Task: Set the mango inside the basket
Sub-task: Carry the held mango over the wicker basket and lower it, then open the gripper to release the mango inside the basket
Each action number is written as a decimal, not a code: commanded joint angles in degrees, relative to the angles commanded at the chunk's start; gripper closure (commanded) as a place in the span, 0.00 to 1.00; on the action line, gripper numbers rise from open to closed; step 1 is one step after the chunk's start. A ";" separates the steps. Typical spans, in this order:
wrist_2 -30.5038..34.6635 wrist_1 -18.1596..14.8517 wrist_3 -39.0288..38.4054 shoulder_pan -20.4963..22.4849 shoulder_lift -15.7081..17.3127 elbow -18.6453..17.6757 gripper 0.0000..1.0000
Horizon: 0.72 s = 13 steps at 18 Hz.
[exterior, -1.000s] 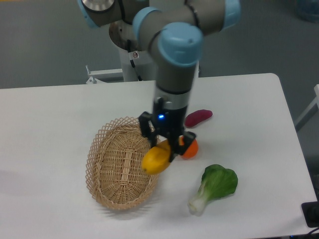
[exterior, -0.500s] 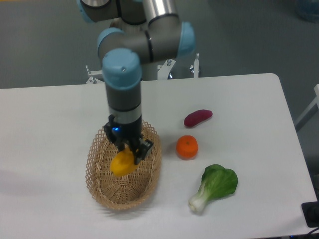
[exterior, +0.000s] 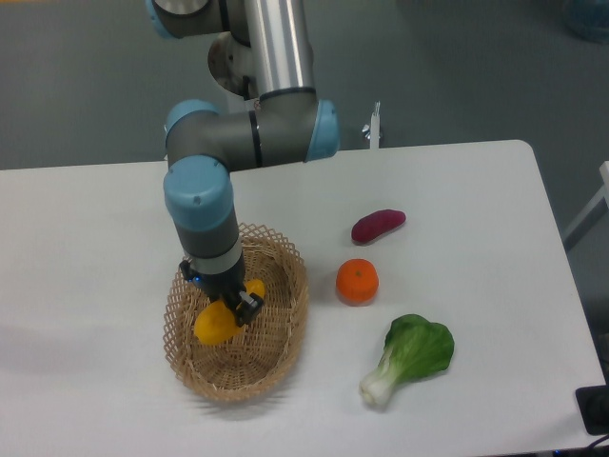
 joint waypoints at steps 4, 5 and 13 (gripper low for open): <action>0.61 0.00 0.00 -0.44 -0.62 -0.18 0.59; 0.62 0.00 0.00 -0.44 -0.62 -0.35 0.59; 0.62 0.00 -0.18 -0.53 -0.97 -0.44 0.54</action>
